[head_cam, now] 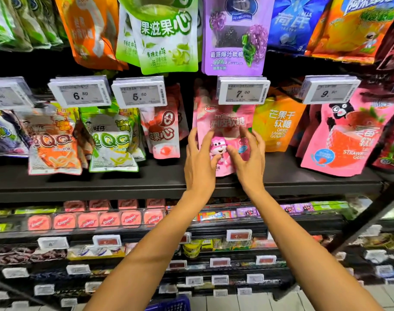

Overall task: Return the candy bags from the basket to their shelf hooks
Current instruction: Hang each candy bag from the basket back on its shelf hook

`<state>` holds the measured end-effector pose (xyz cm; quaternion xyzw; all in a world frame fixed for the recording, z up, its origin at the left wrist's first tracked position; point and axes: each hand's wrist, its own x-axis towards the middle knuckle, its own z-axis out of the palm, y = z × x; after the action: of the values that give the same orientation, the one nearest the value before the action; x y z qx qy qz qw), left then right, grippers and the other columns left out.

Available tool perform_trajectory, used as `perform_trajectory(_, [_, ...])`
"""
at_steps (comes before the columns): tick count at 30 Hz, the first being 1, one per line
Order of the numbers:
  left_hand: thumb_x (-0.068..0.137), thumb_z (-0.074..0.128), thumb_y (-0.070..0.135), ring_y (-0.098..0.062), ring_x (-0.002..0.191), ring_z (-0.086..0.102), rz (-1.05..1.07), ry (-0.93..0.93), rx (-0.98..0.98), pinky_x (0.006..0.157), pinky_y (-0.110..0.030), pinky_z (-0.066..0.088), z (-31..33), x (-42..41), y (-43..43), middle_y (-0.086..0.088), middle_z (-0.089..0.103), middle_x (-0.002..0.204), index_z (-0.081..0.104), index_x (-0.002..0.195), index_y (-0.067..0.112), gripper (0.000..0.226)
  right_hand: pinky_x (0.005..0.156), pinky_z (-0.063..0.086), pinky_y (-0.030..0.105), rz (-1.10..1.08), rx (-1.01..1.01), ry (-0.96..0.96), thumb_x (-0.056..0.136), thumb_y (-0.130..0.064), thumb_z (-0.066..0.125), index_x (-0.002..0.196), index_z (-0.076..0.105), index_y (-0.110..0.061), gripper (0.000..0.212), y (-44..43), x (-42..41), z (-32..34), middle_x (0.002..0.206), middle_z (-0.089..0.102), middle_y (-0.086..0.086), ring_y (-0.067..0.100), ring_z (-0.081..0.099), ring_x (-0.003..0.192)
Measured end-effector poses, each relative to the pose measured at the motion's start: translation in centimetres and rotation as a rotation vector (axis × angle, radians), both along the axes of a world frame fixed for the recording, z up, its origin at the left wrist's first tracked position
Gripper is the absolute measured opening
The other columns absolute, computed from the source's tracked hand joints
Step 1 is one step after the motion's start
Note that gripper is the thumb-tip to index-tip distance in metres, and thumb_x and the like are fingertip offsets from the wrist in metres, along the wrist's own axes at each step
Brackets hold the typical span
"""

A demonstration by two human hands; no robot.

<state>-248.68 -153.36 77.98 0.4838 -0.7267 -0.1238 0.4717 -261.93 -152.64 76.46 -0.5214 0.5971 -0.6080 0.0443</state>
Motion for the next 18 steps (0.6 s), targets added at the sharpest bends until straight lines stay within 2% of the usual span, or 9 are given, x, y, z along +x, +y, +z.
perform_trajectory(3, [0.087, 0.071, 0.015, -0.024, 0.135, 0.04, 0.022, -0.015, 0.027, 0.093, -0.039, 0.05, 0.4, -0.1, -0.7, 0.0, 0.018, 0.162, 0.043, 0.143, 0.029, 0.064, 0.1, 0.033, 0.018, -0.031, 0.031, 0.009, 0.086, -0.043, 0.069, 0.139, 0.047, -0.037, 0.058, -0.6, 0.2, 0.0, 0.145, 0.04, 0.002, 0.011, 0.043, 0.132])
perform_trajectory(9, [0.091, 0.066, 0.015, -0.022, 0.134, 0.042, 0.002, -0.091, 0.068, 0.084, -0.042, 0.055, 1.3, 0.6, -1.1, 0.006, 0.01, 0.164, 0.034, 0.148, 0.037, 0.069, 0.094, 0.043, 0.033, -0.102, 0.065, 0.032, 0.085, -0.05, 0.066, 0.139, 0.045, -0.039, 0.058, -1.0, 1.2, 0.5, 0.145, 0.039, -0.001, 0.017, 0.045, 0.13])
perform_trajectory(11, [0.092, 0.063, 0.012, -0.022, 0.134, 0.04, -0.037, -0.107, 0.047, 0.089, -0.039, 0.054, 1.0, 1.2, -1.0, 0.005, 0.009, 0.164, 0.031, 0.149, 0.037, 0.071, 0.095, 0.045, 0.038, -0.143, 0.076, 0.043, 0.085, -0.049, 0.068, 0.138, 0.046, -0.037, 0.059, -0.6, 1.6, 0.7, 0.147, 0.037, -0.001, 0.02, 0.043, 0.132])
perform_trajectory(13, [0.093, 0.059, 0.008, -0.018, 0.138, 0.035, -0.098, 0.01, 0.023, 0.102, -0.028, 0.043, 0.6, 2.0, -0.5, 0.002, 0.019, 0.162, 0.038, 0.147, 0.033, 0.064, 0.1, 0.043, 0.043, -0.234, 0.079, 0.066, 0.083, -0.042, 0.072, 0.135, 0.052, -0.03, 0.057, 0.1, 2.4, 1.3, 0.149, 0.035, 0.001, 0.025, 0.04, 0.133])
perform_trajectory(15, [0.092, 0.057, 0.005, -0.013, 0.137, 0.035, -0.069, 0.171, -0.011, 0.107, -0.021, 0.034, 0.2, 3.4, 0.0, 0.0, 0.036, 0.152, 0.049, 0.141, 0.027, 0.054, 0.105, 0.038, 0.047, -0.328, 0.012, 0.153, 0.081, -0.027, 0.075, 0.127, 0.06, -0.023, 0.049, 0.9, 3.6, 2.0, 0.149, 0.038, 0.006, 0.029, 0.039, 0.132])
perform_trajectory(17, [0.088, 0.056, 0.0, -0.016, 0.132, 0.039, 0.037, 0.284, -0.019, 0.11, -0.026, 0.033, -0.1, 5.0, 0.1, -0.003, 0.046, 0.14, 0.056, 0.134, 0.021, 0.051, 0.104, 0.039, 0.041, -0.277, -0.131, 0.251, 0.081, -0.01, 0.07, 0.114, 0.067, -0.018, 0.035, 1.4, 5.3, 2.6, 0.137, 0.049, 0.01, 0.029, 0.045, 0.124])
perform_trajectory(18, [0.087, 0.055, -0.001, -0.02, 0.132, 0.039, 0.085, 0.315, 0.005, 0.111, -0.03, 0.032, -0.2, 5.8, -0.1, -0.005, 0.046, 0.138, 0.055, 0.133, 0.018, 0.05, 0.101, 0.042, 0.032, -0.171, -0.179, 0.267, 0.081, -0.003, 0.066, 0.109, 0.069, -0.016, 0.031, 1.6, 6.3, 2.9, 0.128, 0.054, 0.012, 0.028, 0.05, 0.117])
